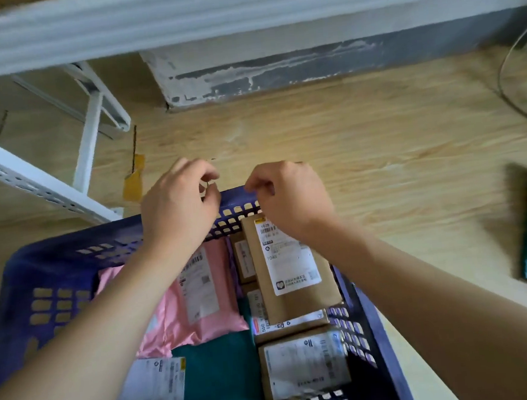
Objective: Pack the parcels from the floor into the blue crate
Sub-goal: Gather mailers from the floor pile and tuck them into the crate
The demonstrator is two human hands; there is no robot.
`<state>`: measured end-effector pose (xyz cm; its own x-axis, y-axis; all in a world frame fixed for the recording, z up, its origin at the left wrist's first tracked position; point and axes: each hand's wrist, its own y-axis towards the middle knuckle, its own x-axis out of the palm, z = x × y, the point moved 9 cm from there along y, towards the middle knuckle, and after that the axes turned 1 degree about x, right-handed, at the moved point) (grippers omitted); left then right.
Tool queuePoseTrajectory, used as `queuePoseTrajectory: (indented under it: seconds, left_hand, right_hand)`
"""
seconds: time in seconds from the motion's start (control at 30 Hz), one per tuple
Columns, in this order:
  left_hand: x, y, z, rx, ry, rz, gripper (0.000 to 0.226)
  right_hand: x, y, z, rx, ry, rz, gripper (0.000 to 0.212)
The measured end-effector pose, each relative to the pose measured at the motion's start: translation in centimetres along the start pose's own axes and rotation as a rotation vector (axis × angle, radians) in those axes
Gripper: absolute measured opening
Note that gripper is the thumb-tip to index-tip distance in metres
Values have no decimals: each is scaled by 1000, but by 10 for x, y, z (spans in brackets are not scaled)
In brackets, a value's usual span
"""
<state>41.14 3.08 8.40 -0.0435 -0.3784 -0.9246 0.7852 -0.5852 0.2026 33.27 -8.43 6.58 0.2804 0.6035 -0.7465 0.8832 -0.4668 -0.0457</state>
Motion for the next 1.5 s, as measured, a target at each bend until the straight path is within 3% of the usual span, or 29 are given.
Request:
queuePoseTrajectory:
  seconds: [0.17,0.43,0.73,0.93,1.27,1.5]
  left_hand:
    - [-52,4,52,-1,13,-180,11]
    - [-161,12,151,96,5,-360,11]
    - [-288,18,291,324,-67,-525,11]
    - [-348,-17,399,570,-59,-605,10]
    - [-370,-103,604,723,-135,-677,20]
    - [-331,-185,752,789,-127,-779,28]
  right_hand:
    - [-62,-32,-21,146,-29,-82,34]
    - [-199,-77,-83,210,-61,-70,30]
    - [-373,-154,-141,326,-81,48,29]
    - [-484,-241,-154,482,-46,232,27]
    - [-626,-413,-75,743,-16,450,24]
    - [-700,-524,26,847,-36,456,28]
